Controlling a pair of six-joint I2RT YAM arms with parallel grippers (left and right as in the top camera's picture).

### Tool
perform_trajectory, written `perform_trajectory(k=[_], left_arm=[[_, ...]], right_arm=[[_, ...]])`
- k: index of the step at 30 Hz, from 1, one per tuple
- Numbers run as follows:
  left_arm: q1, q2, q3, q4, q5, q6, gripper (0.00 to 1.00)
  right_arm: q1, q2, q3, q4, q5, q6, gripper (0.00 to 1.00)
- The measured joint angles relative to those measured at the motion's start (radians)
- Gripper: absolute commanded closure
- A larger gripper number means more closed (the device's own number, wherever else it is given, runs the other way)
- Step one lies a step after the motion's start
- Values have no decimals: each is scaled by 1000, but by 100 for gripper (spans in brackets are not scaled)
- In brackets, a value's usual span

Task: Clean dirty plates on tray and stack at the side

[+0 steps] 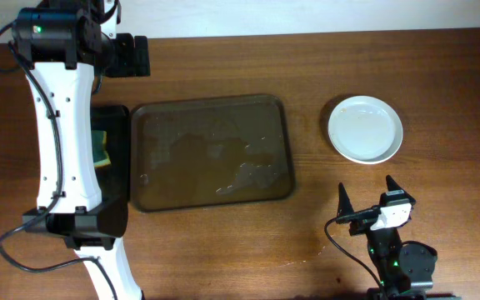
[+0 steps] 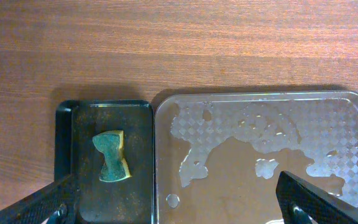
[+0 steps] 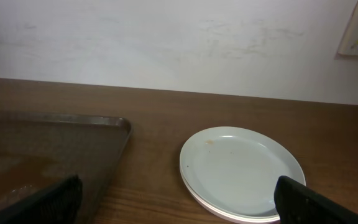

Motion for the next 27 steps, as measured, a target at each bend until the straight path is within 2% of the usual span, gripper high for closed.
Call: perform_trajectory(k=[14, 19, 20, 22, 23, 25, 26, 27], left_arm=[[0, 0, 0, -1, 0, 0, 1], [-7, -53, -59, -68, 0, 0, 1], [-15, -142, -155, -60, 0, 0, 1], [-22, -336, -349, 78, -18, 0, 1], [-23, -484, -574, 314, -40, 0, 1], [-23, -705, -885, 579, -79, -2, 1], [-23, -792, -1021, 667, -92, -3, 1], [-22, -862, -1137, 689, -98, -3, 1]], right_arm=[[0, 0, 0, 0, 3, 0, 2], [0, 0, 0, 0, 4, 0, 2], [0, 0, 0, 0, 4, 0, 2], [0, 0, 0, -1, 6, 0, 2], [0, 1, 0, -1, 7, -1, 2], [0, 0, 0, -2, 7, 0, 2], [0, 0, 0, -1, 7, 0, 2], [0, -1, 0, -2, 7, 0, 2]])
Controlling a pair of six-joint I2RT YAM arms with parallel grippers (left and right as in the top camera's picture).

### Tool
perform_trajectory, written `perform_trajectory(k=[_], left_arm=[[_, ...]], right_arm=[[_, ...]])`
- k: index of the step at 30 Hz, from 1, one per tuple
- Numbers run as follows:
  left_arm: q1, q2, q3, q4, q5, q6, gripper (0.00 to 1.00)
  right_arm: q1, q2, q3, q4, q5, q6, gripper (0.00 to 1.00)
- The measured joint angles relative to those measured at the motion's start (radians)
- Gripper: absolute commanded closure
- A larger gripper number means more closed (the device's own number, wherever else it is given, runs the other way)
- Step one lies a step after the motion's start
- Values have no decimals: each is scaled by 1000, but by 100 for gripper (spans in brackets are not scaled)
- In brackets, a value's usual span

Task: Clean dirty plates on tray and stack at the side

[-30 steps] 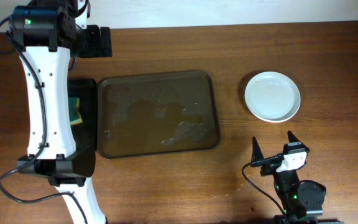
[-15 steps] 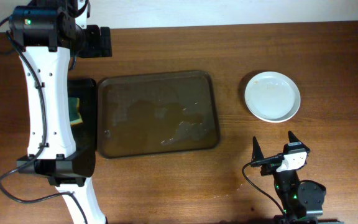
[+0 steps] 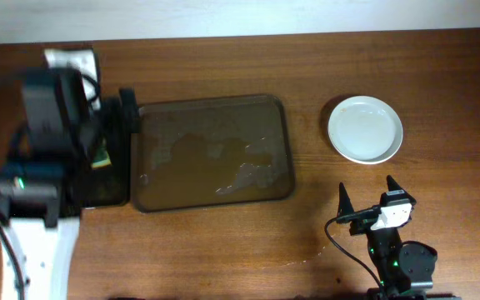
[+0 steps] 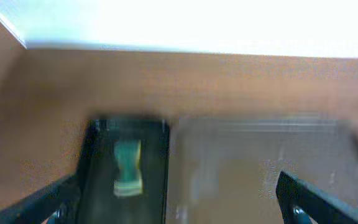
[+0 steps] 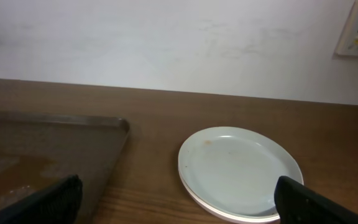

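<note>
Two white plates (image 3: 365,129) lie stacked on the table to the right of the tray; the right wrist view shows the same stack of plates (image 5: 238,171). The brown tray (image 3: 211,150) holds only patches of water. My left gripper (image 4: 179,211) is open and holds nothing, above the seam between the tray and a small black dish; its view is blurred. My right gripper (image 3: 367,200) is open with nothing in it, near the front edge, below the plates.
A small black dish (image 4: 98,180) with a green and yellow sponge (image 4: 128,168) sits against the tray's left side. My left arm (image 3: 44,158) covers most of that dish from above. A white wall runs behind the table.
My left arm has swung from the far left corner to low over the black dish. Its camera has tipped up and now takes in the wall. The right arm has barely moved.
</note>
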Motion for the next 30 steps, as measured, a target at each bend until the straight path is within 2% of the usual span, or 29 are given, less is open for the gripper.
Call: perform_trajectory(k=[3, 6, 10, 11, 13, 16, 22, 26, 27, 30], left_arm=[[39, -191, -332, -6, 0, 0, 1], [85, -358, -541, 123, -1, 0, 1], [88, -645, -885, 498, -1, 5, 1], [88, -711, -981, 644, 0, 5, 1], [88, -843, -1139, 774, 0, 25, 1], [83, -976, -1282, 914, 24, 89, 1], [82, -1200, -1424, 942, 118, 282, 1], [82, -1226, -1503, 896, 127, 317, 1], [82, -1228, -1507, 850, 134, 327, 1], [82, -1229, -1509, 841, 145, 343, 1]], right_arm=[[0, 0, 0, 0, 0, 0, 2], [0, 0, 0, 1, 0, 1, 2], [0, -2, 0, 0, 0, 0, 2], [0, -1, 0, 0, 0, 0, 2], [1, -1, 0, 0, 0, 1, 2], [1, -1, 0, 1, 0, 0, 2], [1, 0, 0, 0, 0, 0, 2], [1, 0, 0, 0, 0, 0, 2], [1, 0, 0, 0, 0, 0, 2], [1, 0, 0, 0, 0, 1, 2]])
